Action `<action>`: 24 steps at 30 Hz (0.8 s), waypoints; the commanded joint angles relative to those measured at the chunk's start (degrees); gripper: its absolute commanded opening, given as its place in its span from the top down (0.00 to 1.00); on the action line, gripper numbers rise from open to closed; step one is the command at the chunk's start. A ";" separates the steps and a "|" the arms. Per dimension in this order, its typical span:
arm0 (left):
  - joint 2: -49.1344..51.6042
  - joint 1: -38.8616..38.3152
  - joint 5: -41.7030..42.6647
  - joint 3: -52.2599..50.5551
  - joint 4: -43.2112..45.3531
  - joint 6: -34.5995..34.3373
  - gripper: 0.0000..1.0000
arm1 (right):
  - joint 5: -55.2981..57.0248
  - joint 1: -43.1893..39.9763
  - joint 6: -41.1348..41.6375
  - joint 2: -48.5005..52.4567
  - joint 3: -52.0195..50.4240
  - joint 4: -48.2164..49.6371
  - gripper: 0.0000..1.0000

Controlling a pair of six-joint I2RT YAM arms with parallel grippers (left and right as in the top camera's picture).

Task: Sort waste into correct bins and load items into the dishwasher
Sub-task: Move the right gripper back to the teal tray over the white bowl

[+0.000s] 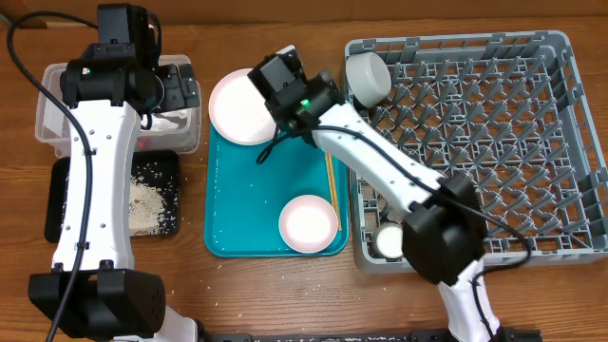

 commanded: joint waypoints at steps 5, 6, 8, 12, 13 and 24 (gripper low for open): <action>0.46 -0.39 -0.72 1.27 0.20 0.83 0.00 | -29.20 0.11 3.72 -2.71 0.92 -6.80 0.08; 0.46 -0.39 -0.72 1.27 0.20 0.83 0.00 | -31.89 0.11 3.72 -2.49 0.92 -7.17 0.09; 0.46 -0.39 -0.72 1.27 0.20 0.83 0.00 | -36.70 0.11 4.39 -2.23 0.74 -9.11 0.15; 0.46 -0.39 -0.72 1.27 0.20 0.83 0.00 | -40.46 0.11 8.39 -2.23 0.66 -18.40 0.22; 0.46 -0.39 -0.72 1.27 0.20 0.83 0.00 | -40.57 0.11 8.98 -2.23 0.66 -21.27 0.24; 0.46 -0.39 -0.72 1.27 0.20 0.83 0.00 | -34.88 1.29 3.98 -2.21 -14.05 -27.41 0.31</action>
